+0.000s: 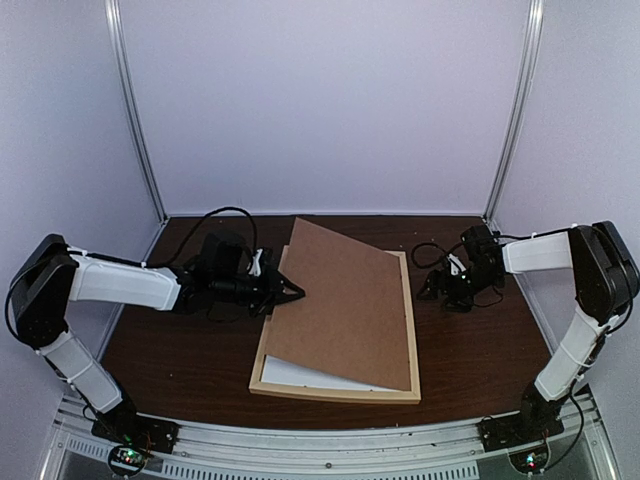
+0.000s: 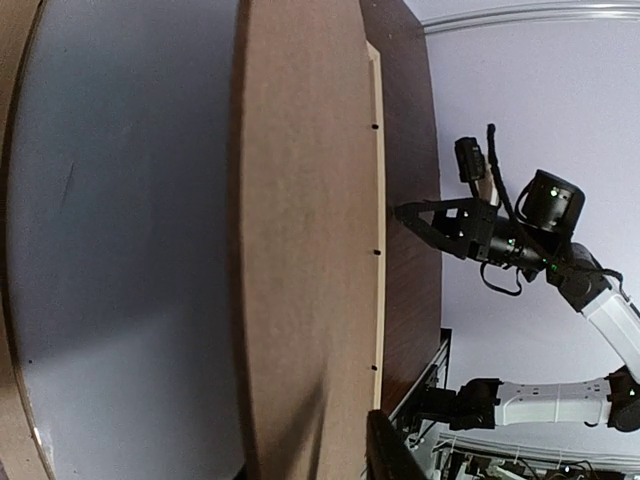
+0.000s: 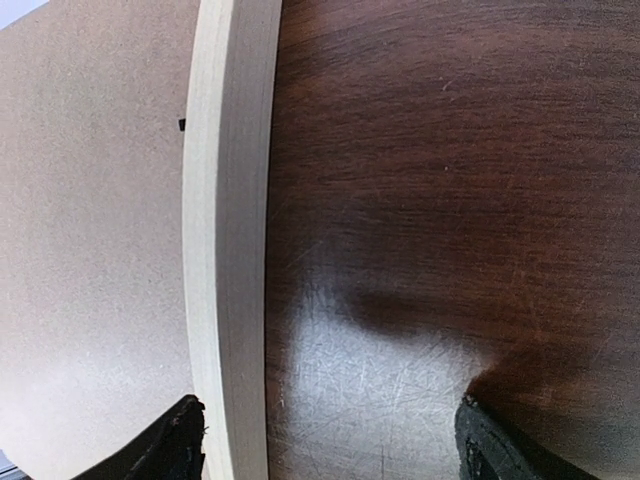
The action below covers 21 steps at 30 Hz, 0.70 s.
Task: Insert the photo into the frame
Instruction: Place the backboard on the frame body.
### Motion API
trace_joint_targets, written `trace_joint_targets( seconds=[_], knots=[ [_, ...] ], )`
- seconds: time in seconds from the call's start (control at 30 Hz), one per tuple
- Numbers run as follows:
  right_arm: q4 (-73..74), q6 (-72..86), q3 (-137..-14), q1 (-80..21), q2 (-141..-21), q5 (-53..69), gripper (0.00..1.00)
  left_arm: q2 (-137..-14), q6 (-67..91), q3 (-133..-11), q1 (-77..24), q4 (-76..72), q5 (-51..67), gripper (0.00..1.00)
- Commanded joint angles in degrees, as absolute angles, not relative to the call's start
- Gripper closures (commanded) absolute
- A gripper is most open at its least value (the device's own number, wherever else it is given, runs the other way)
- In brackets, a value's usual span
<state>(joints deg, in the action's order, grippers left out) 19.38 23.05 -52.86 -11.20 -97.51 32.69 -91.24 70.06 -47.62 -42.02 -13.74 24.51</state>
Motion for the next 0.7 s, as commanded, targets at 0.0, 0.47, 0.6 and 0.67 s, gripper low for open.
trace_joint_targets(
  seconds=[0.0, 0.47, 0.6, 0.67],
  knots=[
    [19.16, 22.73, -51.95, -10.97, -98.99, 32.79, 0.14, -91.71, 66.61, -50.58, -42.60, -10.78, 24.34, 0.67],
    [18.39, 23.03, -51.94, -10.97, -99.69, 33.31, 0.14, -94.16, 60.27, -55.63, -42.80, -1.70, 24.83, 0.36],
    [18.45, 22.96, -52.03, -11.03, -99.74, 33.32, 0.14, -95.72, 58.84, -57.52, -43.12, 0.56, 25.41, 0.35],
    [18.54, 22.92, -52.10, -11.06, -99.81, 33.31, 0.14, -96.14, 58.27, -58.18, -43.32, 2.27, 25.18, 0.34]
  ],
)
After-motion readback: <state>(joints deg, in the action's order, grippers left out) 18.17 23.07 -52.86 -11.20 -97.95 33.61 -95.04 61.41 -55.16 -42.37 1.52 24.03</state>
